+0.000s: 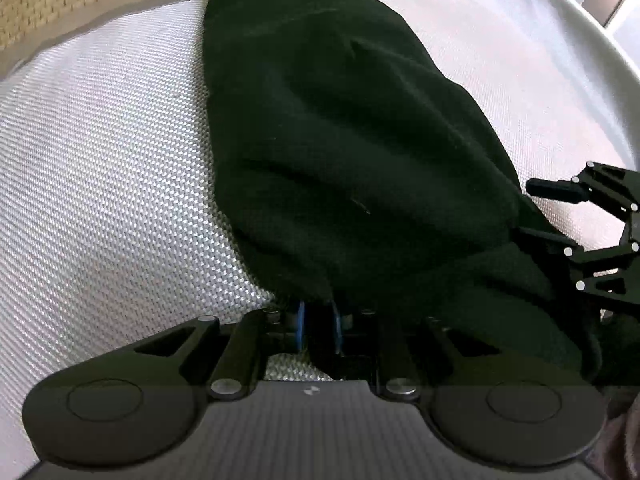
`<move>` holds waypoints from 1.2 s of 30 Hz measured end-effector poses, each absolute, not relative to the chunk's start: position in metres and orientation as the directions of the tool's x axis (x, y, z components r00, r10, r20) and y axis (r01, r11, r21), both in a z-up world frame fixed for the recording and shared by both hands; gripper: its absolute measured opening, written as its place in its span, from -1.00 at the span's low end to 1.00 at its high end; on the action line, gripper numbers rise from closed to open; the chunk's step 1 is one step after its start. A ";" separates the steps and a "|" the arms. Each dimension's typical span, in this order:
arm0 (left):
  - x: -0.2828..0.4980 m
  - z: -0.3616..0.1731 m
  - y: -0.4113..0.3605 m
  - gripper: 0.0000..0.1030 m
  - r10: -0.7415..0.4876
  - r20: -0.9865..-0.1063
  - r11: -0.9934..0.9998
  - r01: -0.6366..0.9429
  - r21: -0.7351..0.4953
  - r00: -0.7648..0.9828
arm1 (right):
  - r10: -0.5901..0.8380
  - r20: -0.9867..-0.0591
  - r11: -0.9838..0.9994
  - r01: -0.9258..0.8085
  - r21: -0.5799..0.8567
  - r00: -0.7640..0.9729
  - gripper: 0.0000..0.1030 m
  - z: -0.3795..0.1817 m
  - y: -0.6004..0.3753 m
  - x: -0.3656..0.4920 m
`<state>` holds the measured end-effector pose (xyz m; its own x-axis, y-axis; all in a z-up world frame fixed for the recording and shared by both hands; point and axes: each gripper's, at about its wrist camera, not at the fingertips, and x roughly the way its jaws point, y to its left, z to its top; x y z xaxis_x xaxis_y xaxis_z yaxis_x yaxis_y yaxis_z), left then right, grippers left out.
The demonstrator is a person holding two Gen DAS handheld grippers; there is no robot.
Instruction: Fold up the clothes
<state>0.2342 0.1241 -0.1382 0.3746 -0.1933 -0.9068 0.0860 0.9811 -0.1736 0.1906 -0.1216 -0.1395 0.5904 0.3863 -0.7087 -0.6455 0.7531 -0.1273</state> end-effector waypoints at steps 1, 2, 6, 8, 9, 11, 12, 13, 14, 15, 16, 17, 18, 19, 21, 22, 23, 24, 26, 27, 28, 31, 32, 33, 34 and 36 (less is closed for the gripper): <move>0.234 -0.138 0.124 -0.66 -0.189 -0.906 0.982 0.085 -0.170 0.378 | 0.388 -0.710 0.753 -0.646 -0.124 0.588 0.02 -0.140 -0.122 0.191; 0.235 -0.139 0.123 -0.66 -0.184 -0.906 0.983 0.084 -0.165 0.381 | 0.389 -0.712 0.754 -0.646 -0.118 0.584 0.02 -0.140 -0.123 0.191; 0.236 -0.141 0.124 -0.66 -0.176 -0.905 0.984 0.076 -0.159 0.387 | 0.391 -0.719 0.749 -0.653 -0.115 0.575 0.05 -0.140 -0.122 0.193; 0.238 -0.142 0.125 -0.66 -0.173 -0.905 0.985 0.073 -0.157 0.389 | 0.394 -0.723 0.746 -0.657 -0.109 0.568 0.05 -0.139 -0.123 0.195; 0.239 -0.142 0.126 -0.66 -0.171 -0.904 0.985 0.070 -0.156 0.391 | 0.396 -0.725 0.744 -0.660 -0.107 0.564 0.05 -0.139 -0.123 0.196; 0.240 -0.143 0.126 -0.66 -0.163 -0.905 0.987 0.064 -0.150 0.394 | 0.401 -0.730 0.738 -0.667 -0.101 0.554 0.05 -0.138 -0.123 0.197; 0.241 -0.143 0.125 -0.66 -0.159 -0.905 0.987 0.066 -0.144 0.395 | 0.404 -0.734 0.738 -0.669 -0.091 0.546 0.05 -0.137 -0.123 0.199; 0.241 -0.144 0.125 -0.66 -0.154 -0.905 0.988 0.067 -0.139 0.396 | 0.408 -0.737 0.738 -0.670 -0.082 0.539 0.05 -0.137 -0.123 0.200; 0.242 -0.144 0.125 -0.66 -0.150 -0.905 0.989 0.068 -0.134 0.397 | 0.414 -0.740 0.737 -0.672 -0.070 0.530 0.05 -0.136 -0.124 0.202; 0.242 -0.144 0.125 -0.66 -0.148 -0.905 0.989 0.069 -0.131 0.398 | 0.420 -0.742 0.736 -0.674 -0.057 0.522 0.05 -0.136 -0.125 0.204; 0.243 -0.145 0.126 -0.66 -0.150 -0.905 0.989 0.069 -0.133 0.399 | 0.426 -0.745 0.735 -0.676 -0.045 0.513 0.05 -0.135 -0.126 0.206; 0.243 -0.145 0.128 -0.66 -0.152 -0.903 0.988 0.069 -0.135 0.401 | 0.437 -0.743 0.741 -0.671 -0.021 0.507 0.05 -0.135 -0.128 0.207; 0.243 -0.146 0.129 -0.67 -0.154 -0.902 0.988 0.068 -0.138 0.404 | 0.448 -0.741 0.747 -0.665 0.003 0.500 0.05 -0.134 -0.130 0.209; 0.243 -0.146 0.130 -0.67 -0.155 -0.900 0.988 0.068 -0.139 0.407 | 0.459 -0.738 0.752 -0.659 0.027 0.494 0.05 -0.134 -0.133 0.210; 0.243 -0.146 0.131 -0.68 -0.152 -0.898 0.988 0.071 -0.134 0.414 | 0.489 -0.720 0.748 -0.661 0.055 0.493 0.03 -0.134 -0.136 0.208; 0.243 -0.145 0.131 -0.70 -0.149 -0.897 0.989 0.074 -0.130 0.417 | 0.500 -0.715 0.748 -0.660 0.072 0.488 0.03 -0.134 -0.137 0.210; 0.242 -0.144 0.131 -0.71 -0.146 -0.896 0.989 0.075 -0.126 0.420 | 0.527 -0.709 0.744 -0.657 0.119 0.469 0.03 -0.134 -0.141 0.214; 0.241 -0.143 0.131 -0.71 -0.142 -0.895 0.990 0.077 -0.121 0.424 | 0.554 -0.701 0.739 -0.653 0.166 0.449 0.04 -0.134 -0.144 0.218; 0.240 -0.140 0.134 -0.69 -0.151 -0.892 0.988 0.080 -0.129 0.425 | 0.605 -0.682 0.728 -0.632 0.266 0.410 0.04 -0.134 -0.151 0.229; 0.240 -0.139 0.137 -0.66 -0.163 -0.891 0.987 0.074 -0.146 0.423 | 0.634 -0.666 0.719 -0.616 0.321 0.393 0.04 -0.134 -0.157 0.236; 0.240 -0.138 0.142 -0.62 -0.185 -0.890 0.983 0.062 -0.176 0.416 | 0.654 -0.655 0.712 -0.602 0.362 0.379 0.04 -0.134 -0.161 0.241; 0.238 -0.127 0.160 -0.04 -0.272 -0.854 0.959 0.048 -0.280 0.443 | 0.704 -0.604 0.687 -0.571 0.450 0.372 0.04 -0.132 -0.174 0.252; 0.237 -0.122 0.165 -0.04 -0.286 -0.838 0.953 0.042 -0.301 0.464 | 0.718 -0.585 0.679 -0.561 0.473 0.377 0.04 -0.131 -0.178 0.254; 0.236 -0.117 0.171 -0.04 -0.297 -0.819 0.945 0.031 -0.324 0.490 | 0.732 -0.565 0.670 -0.552 0.496 0.382 0.04 -0.129 -0.183 0.257; 0.234 -0.111 0.177 -0.04 -0.304 -0.797 0.938 0.019 -0.346 0.521 | 0.738 -0.550 0.666 -0.553 0.501 0.390 0.05 -0.127 -0.186 0.257; 0.233 -0.104 0.182 0.04 -0.294 -0.763 0.935 0.008 -0.354 0.575 | 0.730 -0.566 0.672 -0.556 0.489 0.383 0.05 -0.126 -0.183 0.261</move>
<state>0.2330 0.1819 -0.1044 0.5755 -0.2936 -0.7633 0.0080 0.9353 -0.3537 0.2609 -0.1827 -0.1264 0.3833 0.7295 -0.5665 -0.5560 0.6720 0.4892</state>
